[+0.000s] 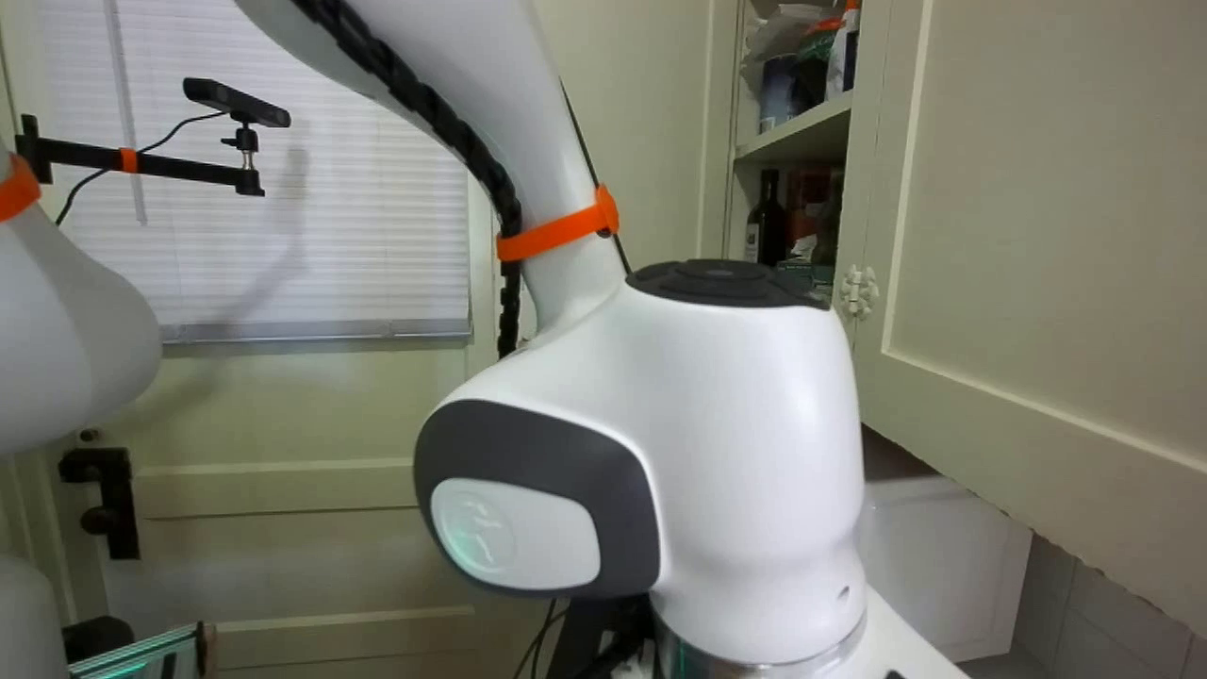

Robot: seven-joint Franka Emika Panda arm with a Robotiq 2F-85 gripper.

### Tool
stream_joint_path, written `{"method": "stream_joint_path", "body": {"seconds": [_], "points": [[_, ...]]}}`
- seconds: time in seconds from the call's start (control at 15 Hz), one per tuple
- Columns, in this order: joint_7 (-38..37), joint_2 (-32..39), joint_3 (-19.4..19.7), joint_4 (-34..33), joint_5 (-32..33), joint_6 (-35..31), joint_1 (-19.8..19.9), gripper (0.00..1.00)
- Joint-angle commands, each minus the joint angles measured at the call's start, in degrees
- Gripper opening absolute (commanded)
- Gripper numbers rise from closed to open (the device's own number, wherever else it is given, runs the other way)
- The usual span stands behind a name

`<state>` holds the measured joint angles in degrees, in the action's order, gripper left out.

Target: Move the white package with a red label to the left

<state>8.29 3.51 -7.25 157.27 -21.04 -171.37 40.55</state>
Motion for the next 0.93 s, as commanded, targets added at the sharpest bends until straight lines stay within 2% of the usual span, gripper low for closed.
{"method": "stream_joint_path", "body": {"seconds": [0.0, 0.33, 0.6, 0.87], "points": [[3.41, -3.89, -0.55, -0.14, -4.30, 2.91, 0.82, 0.01], [11.82, -12.13, -2.33, 0.95, -15.59, 6.68, -2.43, 0.01], [16.06, -17.90, -1.43, 1.30, -19.94, 10.78, -5.78, 0.01], [18.76, -19.16, -1.98, 0.64, -23.52, 13.09, -9.56, 0.01]]}}
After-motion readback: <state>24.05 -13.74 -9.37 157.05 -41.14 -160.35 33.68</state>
